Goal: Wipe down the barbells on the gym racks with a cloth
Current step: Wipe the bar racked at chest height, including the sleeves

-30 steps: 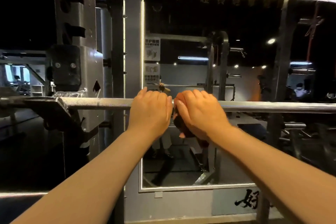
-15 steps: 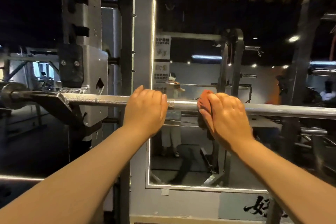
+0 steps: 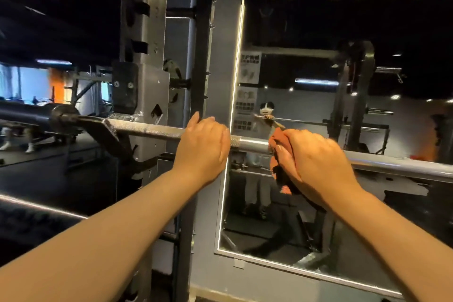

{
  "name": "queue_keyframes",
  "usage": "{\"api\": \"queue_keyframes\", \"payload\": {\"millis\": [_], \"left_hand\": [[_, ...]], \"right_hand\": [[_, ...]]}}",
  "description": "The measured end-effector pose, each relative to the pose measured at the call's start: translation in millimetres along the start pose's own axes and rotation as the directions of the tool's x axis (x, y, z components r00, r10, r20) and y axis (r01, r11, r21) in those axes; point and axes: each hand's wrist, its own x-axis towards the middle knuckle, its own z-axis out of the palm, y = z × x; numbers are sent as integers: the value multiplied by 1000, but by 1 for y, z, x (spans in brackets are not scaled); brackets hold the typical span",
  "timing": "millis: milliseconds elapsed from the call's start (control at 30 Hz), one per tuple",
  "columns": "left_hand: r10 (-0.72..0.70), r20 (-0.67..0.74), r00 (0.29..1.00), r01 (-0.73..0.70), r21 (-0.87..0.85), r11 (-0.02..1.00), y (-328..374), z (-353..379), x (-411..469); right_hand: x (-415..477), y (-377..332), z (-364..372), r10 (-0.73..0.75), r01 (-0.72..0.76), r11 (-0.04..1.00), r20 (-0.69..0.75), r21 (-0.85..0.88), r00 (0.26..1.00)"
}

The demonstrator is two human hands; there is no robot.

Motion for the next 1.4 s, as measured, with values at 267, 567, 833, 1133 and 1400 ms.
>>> {"api": "queue_keyframes", "payload": {"millis": [267,567,833,1133,1400], "left_hand": [[-245,-51,968,214,-340,916,33,1,-18],[-414,109,904,408,-507,759,49,-6,-41],[-623,91,777,411,-823,393,101,-7,-32],[-636,-106,764,386,-716,582,93,23,-16],[-953,-8,303,175,-982,64,46,15,8]], "right_hand": [[32,-64,12,-203,185,974,147,128,968],[43,-39,-5,-288,245,954,309,171,906],[73,-49,2,-495,179,728,327,661,805],[84,-26,7,-267,-334,161,366,929,891],[88,-35,7,-304,-300,401,435,865,848]]}}
